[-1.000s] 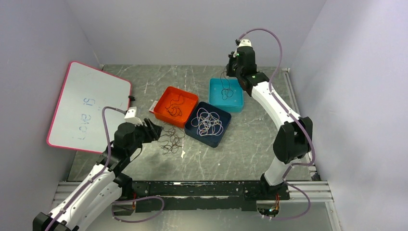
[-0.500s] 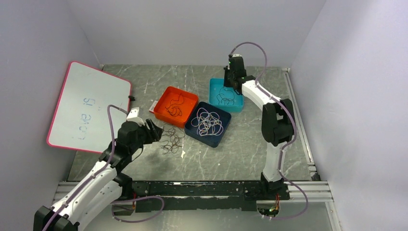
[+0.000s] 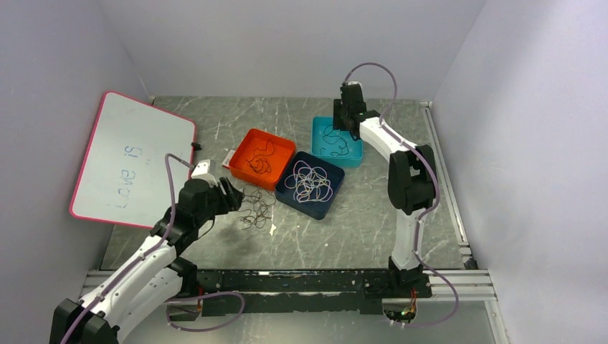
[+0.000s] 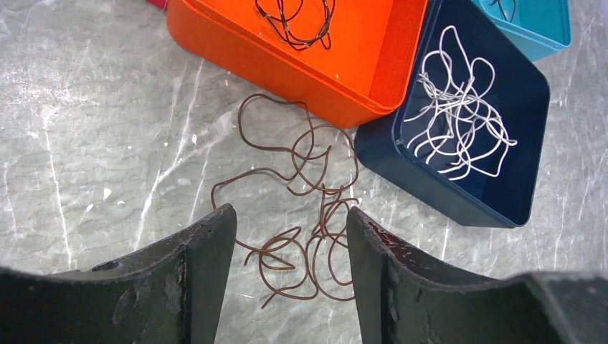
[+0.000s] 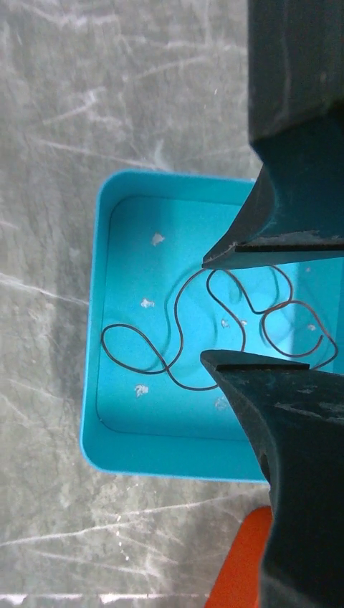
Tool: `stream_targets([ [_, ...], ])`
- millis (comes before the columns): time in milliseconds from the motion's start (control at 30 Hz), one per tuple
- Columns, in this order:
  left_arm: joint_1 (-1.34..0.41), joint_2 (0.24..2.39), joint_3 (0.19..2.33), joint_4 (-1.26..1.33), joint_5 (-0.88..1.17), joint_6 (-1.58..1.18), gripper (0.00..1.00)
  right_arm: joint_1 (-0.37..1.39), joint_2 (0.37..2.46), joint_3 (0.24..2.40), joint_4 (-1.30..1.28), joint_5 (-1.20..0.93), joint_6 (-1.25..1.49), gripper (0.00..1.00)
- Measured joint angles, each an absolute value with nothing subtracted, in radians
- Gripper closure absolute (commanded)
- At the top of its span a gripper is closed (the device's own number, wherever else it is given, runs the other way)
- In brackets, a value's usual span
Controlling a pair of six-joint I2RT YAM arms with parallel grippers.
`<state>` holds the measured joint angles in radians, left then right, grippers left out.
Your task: Untangle the cables
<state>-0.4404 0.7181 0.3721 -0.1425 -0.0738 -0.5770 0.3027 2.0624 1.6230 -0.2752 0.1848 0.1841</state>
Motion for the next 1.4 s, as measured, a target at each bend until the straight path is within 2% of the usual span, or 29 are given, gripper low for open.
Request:
stream_targets([
  [200,-0.440,0.748,0.379,-0.138,-0.074,-0.577,0.37,0.302,1.921,1.586,-0.277,0.194,0.178,0.51],
  [433,-0.440,0.750,0.406,-0.141,-0.091,-0.581,0.35,0.325,1.700,1.470,-0.244,0.072,0.210,0.52],
  [633,-0.440,0.748,0.447,-0.167,-0.136,-0.588,0.36,0.503,1.600,1.375,-0.243,0.004,0.261,0.53],
  [867,-0.440,0.727,0.458,-0.185,-0.172,-0.600,0.37,0.746,1.583,1.306,-0.257,-0.055,0.329,0.56],
  [1100,-0.440,0.714,0.458,-0.218,-0.190,-0.611,0.37,0.911,1.602,1.246,-0.202,-0.006,0.445,0.59],
  [1233,-0.440,0.703,0.458,-0.226,-0.199,-0.618,0.35,0.963,1.626,1.176,-0.154,0.029,0.525,0.59],
  [1267,-0.440,0.703,0.458,-0.226,-0.200,-0.618,0.30,0.969,1.642,1.171,-0.146,0.036,0.540,0.59],
  [1300,-0.440,0.703,0.458,-0.227,-0.200,-0.618,0.29,0.975,1.660,1.168,-0.139,0.042,0.551,0.59],
  [1400,-0.440,0.703,0.458,-0.233,-0.205,-0.618,0.32,0.992,1.700,1.168,-0.143,0.063,0.573,0.59],
])
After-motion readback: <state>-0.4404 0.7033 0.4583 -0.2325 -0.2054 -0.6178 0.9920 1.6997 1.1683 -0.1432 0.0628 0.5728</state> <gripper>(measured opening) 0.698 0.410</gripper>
